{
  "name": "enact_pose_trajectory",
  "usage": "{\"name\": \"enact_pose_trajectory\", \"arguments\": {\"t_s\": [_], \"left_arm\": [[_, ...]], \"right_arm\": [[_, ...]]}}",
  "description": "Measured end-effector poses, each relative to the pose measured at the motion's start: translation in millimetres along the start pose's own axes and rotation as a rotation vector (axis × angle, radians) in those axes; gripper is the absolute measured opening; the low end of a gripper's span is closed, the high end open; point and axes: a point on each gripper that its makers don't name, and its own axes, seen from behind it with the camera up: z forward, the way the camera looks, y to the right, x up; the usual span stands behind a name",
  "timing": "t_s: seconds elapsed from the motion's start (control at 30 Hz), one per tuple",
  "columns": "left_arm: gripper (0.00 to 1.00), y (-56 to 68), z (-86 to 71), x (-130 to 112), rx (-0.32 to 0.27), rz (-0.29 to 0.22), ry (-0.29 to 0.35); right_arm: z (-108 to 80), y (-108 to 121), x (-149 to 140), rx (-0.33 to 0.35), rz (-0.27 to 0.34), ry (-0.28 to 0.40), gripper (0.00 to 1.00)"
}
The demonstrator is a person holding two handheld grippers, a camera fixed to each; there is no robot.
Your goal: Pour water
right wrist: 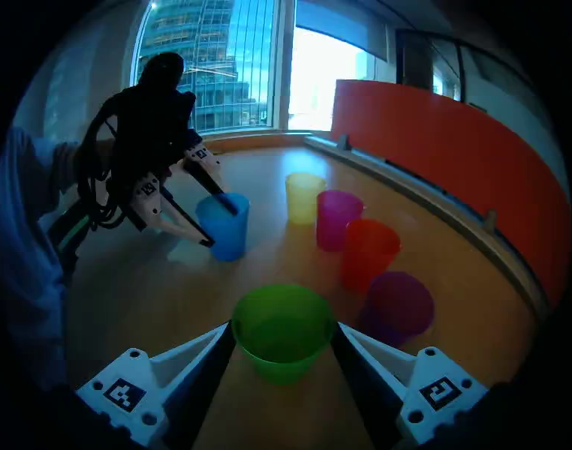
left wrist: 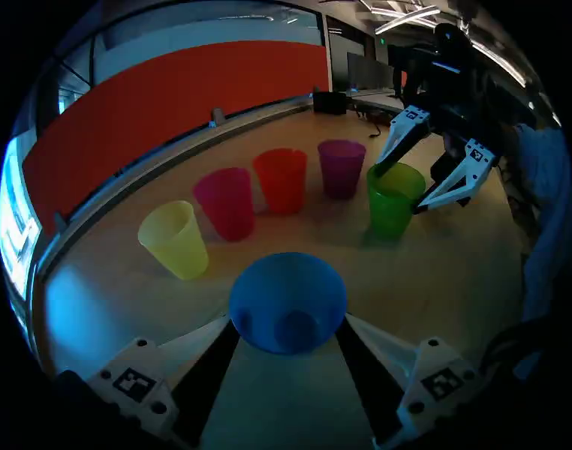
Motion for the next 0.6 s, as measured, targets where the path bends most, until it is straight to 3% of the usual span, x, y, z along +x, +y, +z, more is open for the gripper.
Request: {"name": "enact_pose_trajectory", "arguments": {"t_s": [0.27,0.4,0.6], "left_arm": [[0.88,-2.1,-4.0,-3.4,0.002,0.008,-0.017],[0.99,-2.0,-6.0,-7.3,0.004,0.018,-0.031],[0.99,-2.0,-7.7,-11.4,0.011,0.018,-0.041]], "right_arm": [[-2.0,0.1,-2.5,-0.004,0.009,0.002,0.91],[-5.1,-0.3,-5.5,-0.006,0.013,-0.001,0.92],[-7.0,-0.7,-8.9,-0.01,0.023,-0.003,0.93]]}}
